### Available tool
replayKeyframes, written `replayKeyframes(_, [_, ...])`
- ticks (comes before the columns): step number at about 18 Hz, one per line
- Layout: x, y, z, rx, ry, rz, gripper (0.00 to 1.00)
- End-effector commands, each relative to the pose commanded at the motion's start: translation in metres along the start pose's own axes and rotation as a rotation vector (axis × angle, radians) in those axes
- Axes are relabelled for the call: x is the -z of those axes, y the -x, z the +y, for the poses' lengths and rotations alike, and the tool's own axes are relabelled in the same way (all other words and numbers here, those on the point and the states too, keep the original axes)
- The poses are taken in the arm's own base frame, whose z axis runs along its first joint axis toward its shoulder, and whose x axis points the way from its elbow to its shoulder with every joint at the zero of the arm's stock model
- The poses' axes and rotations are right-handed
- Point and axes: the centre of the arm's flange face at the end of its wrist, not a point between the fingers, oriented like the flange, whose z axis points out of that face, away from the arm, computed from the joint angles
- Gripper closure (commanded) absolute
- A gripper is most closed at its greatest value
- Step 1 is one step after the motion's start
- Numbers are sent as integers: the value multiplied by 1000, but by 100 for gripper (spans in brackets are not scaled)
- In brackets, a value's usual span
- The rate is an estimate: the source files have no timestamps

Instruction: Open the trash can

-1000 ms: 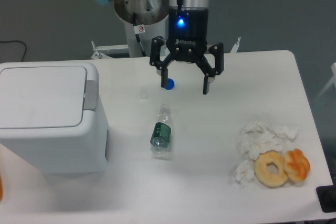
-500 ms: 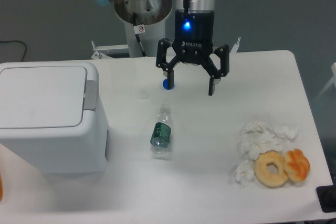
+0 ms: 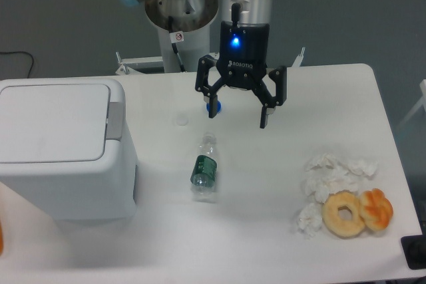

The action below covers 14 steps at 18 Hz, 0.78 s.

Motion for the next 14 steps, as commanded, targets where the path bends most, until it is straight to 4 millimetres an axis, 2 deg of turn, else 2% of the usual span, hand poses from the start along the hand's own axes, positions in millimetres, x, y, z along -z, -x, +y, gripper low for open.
replayKeyframes(4, [-5,-4,-4,182,-38,53,0])
replayKeyframes(10, [-9,-22,-18,272,-104,158,0])
replayKeyframes(14, [-13,-41,-30,289,-113,201,0])
